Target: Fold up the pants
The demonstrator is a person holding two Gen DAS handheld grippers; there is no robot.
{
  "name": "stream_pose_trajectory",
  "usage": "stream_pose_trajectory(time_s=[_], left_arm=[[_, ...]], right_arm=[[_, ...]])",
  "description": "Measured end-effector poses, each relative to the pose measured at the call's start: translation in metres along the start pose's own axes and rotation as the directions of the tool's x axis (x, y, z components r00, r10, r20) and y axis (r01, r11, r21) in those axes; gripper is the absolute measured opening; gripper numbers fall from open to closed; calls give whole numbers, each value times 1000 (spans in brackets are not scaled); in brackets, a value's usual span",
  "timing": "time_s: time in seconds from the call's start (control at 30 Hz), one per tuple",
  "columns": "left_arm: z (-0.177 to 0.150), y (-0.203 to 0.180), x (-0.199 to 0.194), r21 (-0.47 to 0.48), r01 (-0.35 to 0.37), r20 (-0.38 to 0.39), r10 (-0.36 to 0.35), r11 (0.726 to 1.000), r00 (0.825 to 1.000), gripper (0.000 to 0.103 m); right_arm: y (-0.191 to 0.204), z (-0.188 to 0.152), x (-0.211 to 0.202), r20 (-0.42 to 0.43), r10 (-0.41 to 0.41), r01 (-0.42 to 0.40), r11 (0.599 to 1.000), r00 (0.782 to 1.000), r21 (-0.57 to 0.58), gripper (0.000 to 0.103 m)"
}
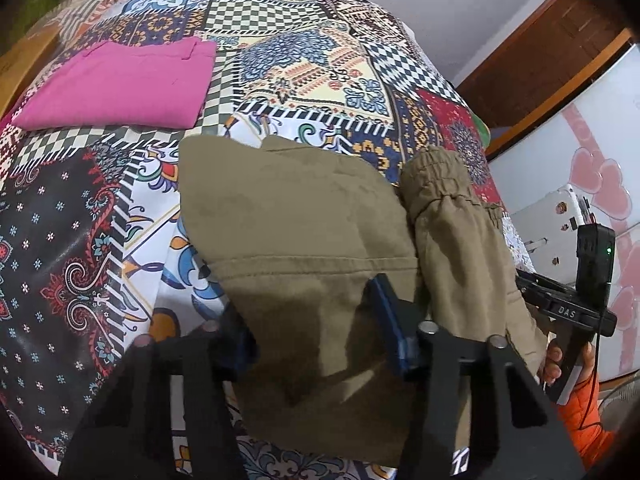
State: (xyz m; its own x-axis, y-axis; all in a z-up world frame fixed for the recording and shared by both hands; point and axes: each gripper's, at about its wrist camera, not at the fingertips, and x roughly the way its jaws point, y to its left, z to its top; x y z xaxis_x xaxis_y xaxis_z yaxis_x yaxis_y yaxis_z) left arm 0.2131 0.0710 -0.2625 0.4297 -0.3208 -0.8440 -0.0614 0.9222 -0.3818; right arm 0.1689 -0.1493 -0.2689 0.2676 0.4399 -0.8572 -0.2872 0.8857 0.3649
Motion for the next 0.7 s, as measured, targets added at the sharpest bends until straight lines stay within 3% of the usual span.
stream_pose_trajectory(time_s=[0.27, 0.43, 0.5, 0.57, 0.7], left_arm=[[-5, -1, -8, -7, 9, 6, -9, 1000, 1000, 21], [-17, -3, -25, -4, 14, 23, -14, 1000, 1000, 15], [-24, -2, -33, 2, 12, 30, -12, 1000, 999, 15], [-30, -1, -37, 3, 14, 26, -14, 1000, 1000, 15], [-37, 3, -37, -2, 15, 14, -15, 1000, 1000, 15]], right_arm=[[5, 4, -13, 37, -6, 8, 999, 999, -31, 24], [12, 1, -19, 45, -11, 14, 999, 999, -51, 22], [10, -1, -20, 25, 12, -11, 999, 1000, -30, 29], [4, -4, -19, -15, 43, -43, 999, 999, 13, 49], [-10, -14, -20, -53, 69, -65, 995, 996, 72, 58]])
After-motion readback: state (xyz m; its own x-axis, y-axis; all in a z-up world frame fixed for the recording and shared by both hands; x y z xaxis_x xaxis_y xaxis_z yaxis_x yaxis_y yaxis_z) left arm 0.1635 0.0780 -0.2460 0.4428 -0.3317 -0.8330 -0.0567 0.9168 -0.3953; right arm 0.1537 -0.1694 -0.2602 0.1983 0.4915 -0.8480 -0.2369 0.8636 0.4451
